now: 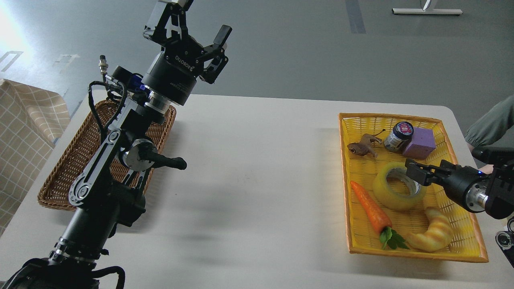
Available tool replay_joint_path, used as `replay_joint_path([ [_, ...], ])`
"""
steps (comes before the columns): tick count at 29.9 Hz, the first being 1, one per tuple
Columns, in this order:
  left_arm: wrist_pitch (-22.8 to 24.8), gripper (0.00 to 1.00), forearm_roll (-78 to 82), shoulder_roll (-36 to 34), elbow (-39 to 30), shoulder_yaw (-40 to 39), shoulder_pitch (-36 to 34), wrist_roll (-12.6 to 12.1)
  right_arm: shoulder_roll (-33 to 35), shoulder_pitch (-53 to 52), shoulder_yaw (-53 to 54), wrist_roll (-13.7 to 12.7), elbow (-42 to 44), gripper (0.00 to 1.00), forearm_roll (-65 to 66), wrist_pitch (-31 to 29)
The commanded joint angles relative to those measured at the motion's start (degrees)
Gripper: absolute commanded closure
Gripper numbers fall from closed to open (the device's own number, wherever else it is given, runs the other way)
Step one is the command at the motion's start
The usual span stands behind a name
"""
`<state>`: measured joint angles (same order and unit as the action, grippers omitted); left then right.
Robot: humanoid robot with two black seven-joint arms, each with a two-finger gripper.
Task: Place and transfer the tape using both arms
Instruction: 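Reach the right gripper into the yellow tape roll and grasp it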
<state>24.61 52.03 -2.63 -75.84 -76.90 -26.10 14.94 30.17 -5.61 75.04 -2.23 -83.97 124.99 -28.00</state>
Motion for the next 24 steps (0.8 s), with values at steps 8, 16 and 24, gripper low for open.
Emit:
replay_joint_path([
  [8,0.00,0.02,0.00,-0.09,0.00,-0.09,0.08,0.00,0.15,-0.54,-3.94,0.03,2.85,0.05,0.01,0.00],
  [16,0.00,0.02,-0.09,-0.18,0.08,-0.09,-0.01,0.00,0.50,-1.68,-4.38,0.03,3.46,0.07,0.01,0.00],
  [24,0.00,0.02,-0.09,-0.35,0.08,-0.09,-0.01,0.00,0.85,-1.77,-4.56,-0.06,3.38,0.17,0.01,0.00],
])
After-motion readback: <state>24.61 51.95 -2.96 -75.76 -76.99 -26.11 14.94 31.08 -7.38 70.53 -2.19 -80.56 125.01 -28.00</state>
